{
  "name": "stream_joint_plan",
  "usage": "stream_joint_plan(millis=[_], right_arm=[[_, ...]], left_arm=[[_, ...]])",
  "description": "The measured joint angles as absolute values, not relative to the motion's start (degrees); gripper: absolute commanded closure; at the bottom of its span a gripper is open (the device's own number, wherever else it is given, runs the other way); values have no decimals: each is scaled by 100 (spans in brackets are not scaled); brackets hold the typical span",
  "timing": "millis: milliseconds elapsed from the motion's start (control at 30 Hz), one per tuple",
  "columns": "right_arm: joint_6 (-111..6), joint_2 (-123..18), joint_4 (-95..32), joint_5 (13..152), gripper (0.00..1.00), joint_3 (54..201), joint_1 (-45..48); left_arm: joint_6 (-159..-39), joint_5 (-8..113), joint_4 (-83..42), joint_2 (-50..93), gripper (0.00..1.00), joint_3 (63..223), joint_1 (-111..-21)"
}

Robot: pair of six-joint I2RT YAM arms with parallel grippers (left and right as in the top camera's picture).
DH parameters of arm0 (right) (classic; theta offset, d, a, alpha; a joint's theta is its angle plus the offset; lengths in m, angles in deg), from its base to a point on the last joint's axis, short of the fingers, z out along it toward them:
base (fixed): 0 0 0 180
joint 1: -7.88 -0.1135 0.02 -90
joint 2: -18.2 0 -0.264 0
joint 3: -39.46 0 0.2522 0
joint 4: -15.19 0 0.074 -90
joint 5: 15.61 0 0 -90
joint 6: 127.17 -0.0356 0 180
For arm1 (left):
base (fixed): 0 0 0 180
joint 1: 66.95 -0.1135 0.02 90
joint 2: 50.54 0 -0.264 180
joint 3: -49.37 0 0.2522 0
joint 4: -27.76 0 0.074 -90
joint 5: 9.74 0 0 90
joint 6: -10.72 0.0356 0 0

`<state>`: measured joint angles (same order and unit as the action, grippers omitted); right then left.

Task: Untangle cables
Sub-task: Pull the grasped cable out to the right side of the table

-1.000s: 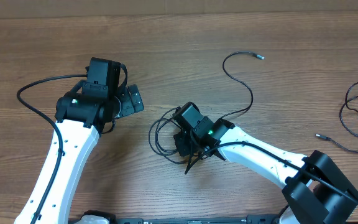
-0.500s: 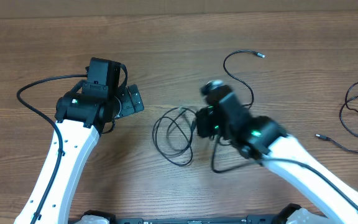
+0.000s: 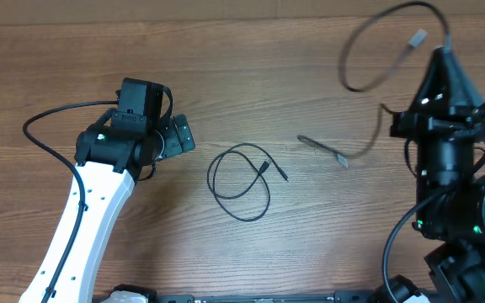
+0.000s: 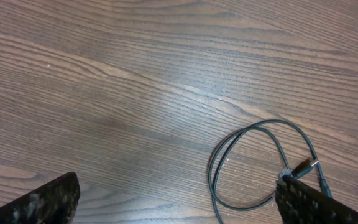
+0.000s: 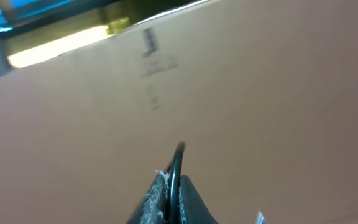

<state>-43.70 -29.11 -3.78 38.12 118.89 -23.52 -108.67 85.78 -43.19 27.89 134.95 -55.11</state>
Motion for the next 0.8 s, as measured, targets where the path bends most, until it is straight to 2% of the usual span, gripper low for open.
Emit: stream_joint_plan(millis=[100,300,533,800], right_arm=[[-3561,-3162,341,3112,96,11882,-1976],[-2282,-4056,1189,1674,96,11878,-393],[-2033,-4500,1607,208,96,11876,1279],[-2225,-4668,1731,-85,96,11878,2564]], left_arm=[[-10867,8578,-4321,2789,0,13495,-5511],[-10867,8578,-4316,2789,0,13495,-5511],[-10867,8578,-4316,2789,0,13495,-5511],[-10867,8578,-4316,2789,0,13495,-5511]])
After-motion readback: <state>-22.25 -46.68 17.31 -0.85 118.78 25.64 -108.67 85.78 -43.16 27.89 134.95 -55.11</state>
